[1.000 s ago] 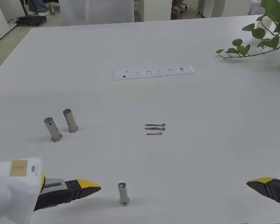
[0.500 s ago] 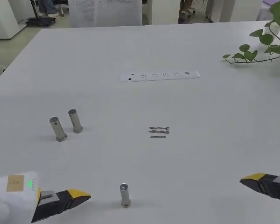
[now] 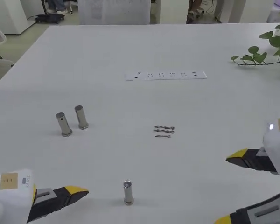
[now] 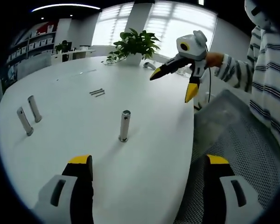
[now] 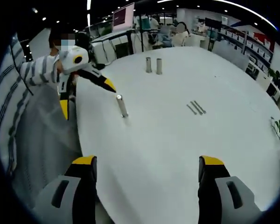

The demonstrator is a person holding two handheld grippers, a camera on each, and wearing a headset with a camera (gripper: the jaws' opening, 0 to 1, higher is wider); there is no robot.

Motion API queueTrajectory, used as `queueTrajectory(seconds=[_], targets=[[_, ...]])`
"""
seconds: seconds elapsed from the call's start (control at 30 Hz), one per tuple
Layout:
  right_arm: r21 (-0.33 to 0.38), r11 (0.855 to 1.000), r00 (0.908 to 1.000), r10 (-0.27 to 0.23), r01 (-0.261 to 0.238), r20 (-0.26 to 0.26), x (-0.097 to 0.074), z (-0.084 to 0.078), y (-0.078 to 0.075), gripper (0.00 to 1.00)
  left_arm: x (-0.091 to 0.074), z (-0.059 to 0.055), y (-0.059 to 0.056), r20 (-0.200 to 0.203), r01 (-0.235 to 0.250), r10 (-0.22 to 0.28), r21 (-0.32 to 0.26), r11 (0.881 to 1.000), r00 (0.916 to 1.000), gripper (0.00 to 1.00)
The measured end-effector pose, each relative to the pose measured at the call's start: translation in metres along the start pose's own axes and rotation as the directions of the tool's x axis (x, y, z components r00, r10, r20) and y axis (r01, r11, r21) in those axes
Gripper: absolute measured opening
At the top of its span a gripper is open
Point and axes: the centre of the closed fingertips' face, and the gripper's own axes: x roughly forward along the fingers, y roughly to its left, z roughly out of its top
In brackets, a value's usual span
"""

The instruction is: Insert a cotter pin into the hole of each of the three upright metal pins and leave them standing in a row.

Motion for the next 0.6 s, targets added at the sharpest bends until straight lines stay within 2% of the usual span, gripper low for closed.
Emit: queueTrajectory(seconds=[0.07, 0.2, 0.27, 0.37, 0.5, 0.6], targets=[[-0.066, 0.998, 1.0, 0.004, -0.004, 0.005, 0.001, 0.008, -0.007, 0.91, -0.002, 0.001, 0.0, 0.011, -0.018, 0.018, -0.014, 1.0, 0.9998, 0.99], [-0.132, 0.99, 0.9991, 0.036, -0.038, -0.022, 0.002, 0.019, -0.016, 0.9, -0.005, 0.002, -0.001, 0.025, -0.035, 0.035, -0.027, 0.999, 0.9991, 0.99], [-0.142, 0.989, 0.9987, 0.043, -0.046, -0.027, 0.003, 0.023, -0.021, 0.9, -0.006, 0.002, -0.001, 0.03, -0.042, 0.043, -0.034, 0.999, 0.9986, 0.99], [-0.207, 0.977, 0.9973, 0.046, -0.057, -0.058, 0.007, 0.027, -0.032, 0.89, -0.007, 0.004, 0.0, 0.036, -0.055, 0.057, -0.038, 0.998, 0.9977, 0.99], [-0.226, 0.971, 0.9951, 0.058, -0.075, -0.08, 0.015, 0.031, -0.039, 0.88, -0.008, 0.005, 0.0, 0.045, -0.063, 0.065, -0.051, 0.997, 0.9969, 0.99], [-0.258, 0.96, 0.9929, 0.085, -0.104, -0.083, 0.021, 0.033, -0.038, 0.86, -0.009, 0.006, -0.001, 0.049, -0.061, 0.064, -0.071, 0.996, 0.9967, 0.99]])
